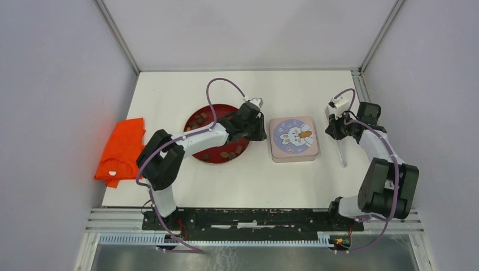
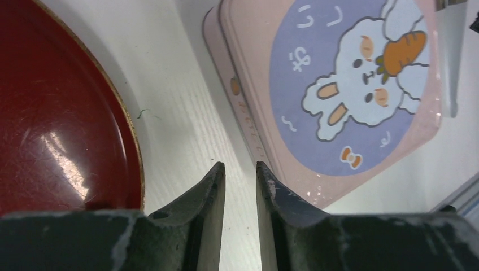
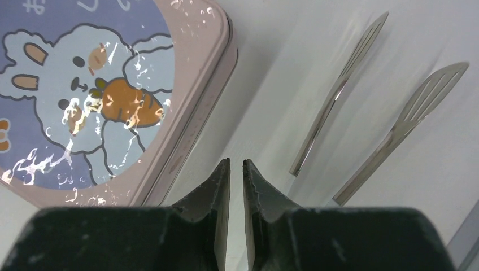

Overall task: Pack the chocolate
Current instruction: Close the box lid on the packing box.

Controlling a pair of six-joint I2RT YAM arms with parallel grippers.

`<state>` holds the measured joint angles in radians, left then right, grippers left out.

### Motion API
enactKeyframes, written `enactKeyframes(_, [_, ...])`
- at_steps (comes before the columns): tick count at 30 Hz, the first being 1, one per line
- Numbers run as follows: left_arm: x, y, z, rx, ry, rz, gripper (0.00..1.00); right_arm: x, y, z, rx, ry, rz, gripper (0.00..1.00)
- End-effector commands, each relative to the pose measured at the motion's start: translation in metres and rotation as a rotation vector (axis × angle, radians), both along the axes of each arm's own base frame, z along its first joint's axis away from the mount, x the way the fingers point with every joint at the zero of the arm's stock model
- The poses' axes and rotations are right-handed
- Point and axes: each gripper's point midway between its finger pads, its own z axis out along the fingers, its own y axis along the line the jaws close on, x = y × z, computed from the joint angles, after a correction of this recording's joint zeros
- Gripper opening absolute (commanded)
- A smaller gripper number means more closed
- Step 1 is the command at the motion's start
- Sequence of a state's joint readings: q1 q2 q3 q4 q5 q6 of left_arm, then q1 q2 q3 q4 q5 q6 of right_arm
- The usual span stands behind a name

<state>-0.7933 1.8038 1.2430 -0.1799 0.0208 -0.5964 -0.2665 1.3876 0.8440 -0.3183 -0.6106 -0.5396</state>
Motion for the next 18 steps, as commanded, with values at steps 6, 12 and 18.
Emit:
enactKeyframes(6, [0.011, -0.004, -0.032, 0.108, 0.033, -0.032, 0.29, -0.007, 0.000, -0.030, 0.009, 0.128, -0.030, 0.15])
enactKeyframes(12, [0.010, -0.019, -0.041, 0.086, 0.068, -0.062, 0.29, -0.012, 0.011, -0.043, 0.006, 0.180, 0.005, 0.14])
enactKeyframes(18, [0.010, -0.033, -0.035, 0.055, 0.072, -0.094, 0.29, -0.019, 0.026, -0.049, 0.005, 0.209, 0.063, 0.14])
